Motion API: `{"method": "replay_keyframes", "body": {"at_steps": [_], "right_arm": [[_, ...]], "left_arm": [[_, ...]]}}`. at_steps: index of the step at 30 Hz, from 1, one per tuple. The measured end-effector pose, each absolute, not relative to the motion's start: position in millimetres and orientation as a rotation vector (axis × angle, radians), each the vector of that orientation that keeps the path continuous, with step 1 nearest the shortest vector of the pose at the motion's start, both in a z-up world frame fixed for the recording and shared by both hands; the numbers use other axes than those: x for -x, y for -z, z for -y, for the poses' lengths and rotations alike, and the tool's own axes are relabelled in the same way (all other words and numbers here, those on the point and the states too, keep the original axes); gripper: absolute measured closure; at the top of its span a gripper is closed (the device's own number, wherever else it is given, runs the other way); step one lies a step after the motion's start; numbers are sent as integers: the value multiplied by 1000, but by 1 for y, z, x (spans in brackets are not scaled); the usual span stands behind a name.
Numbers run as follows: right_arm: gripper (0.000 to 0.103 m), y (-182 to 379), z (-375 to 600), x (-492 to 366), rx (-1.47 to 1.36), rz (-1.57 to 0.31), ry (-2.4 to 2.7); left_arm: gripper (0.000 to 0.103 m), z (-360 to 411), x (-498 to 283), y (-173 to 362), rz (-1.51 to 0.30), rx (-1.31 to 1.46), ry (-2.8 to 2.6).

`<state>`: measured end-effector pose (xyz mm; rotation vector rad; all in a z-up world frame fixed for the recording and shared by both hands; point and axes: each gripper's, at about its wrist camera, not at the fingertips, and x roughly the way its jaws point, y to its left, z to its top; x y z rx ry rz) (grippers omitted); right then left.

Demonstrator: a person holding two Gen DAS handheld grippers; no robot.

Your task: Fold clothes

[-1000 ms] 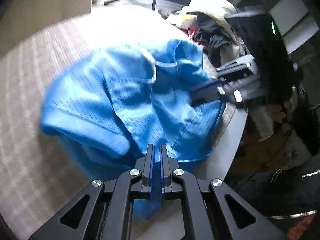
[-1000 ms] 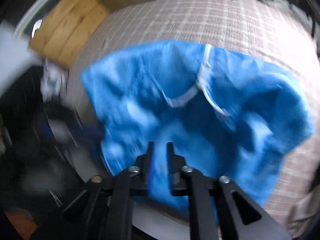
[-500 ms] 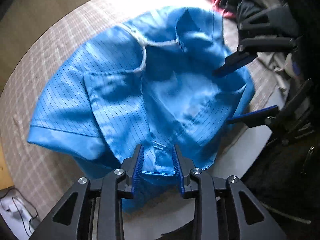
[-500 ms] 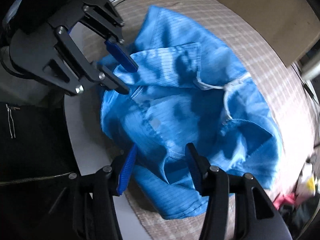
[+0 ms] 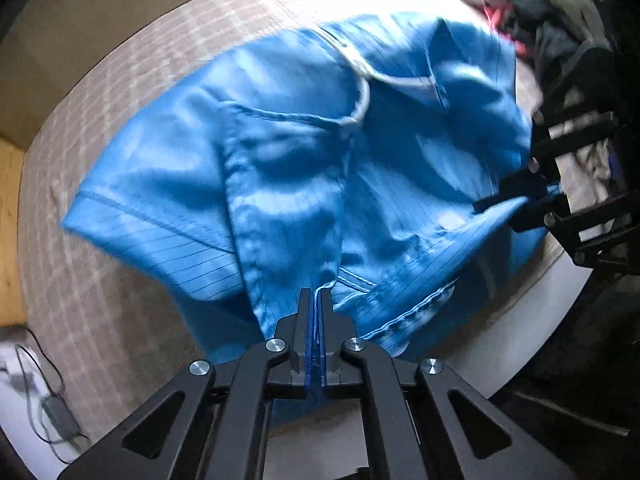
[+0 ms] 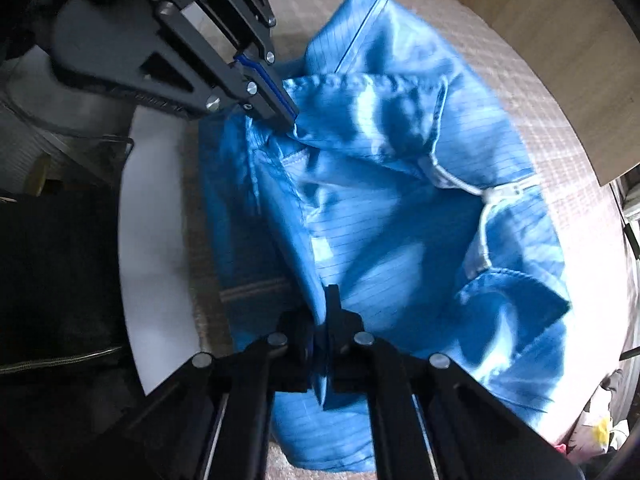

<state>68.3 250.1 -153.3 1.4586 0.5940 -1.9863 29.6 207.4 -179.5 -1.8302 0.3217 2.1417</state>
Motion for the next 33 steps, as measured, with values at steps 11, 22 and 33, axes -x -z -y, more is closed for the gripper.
{"method": "replay_keyframes", "body": {"at_steps": [11,22,33], "right_arm": [[101,107,-307,-52,-1353,-273,2279],[101,122,-331,-62,-1358,-15,2335],[59,100,-297,-69,-1445,-150,2199]], "left_arm": [[102,-128,-26,129,489,1479,-2413],[102,-119,-38,144,998,1243,-2322],[101,-118,-88,150,754,1464,-2331]]}}
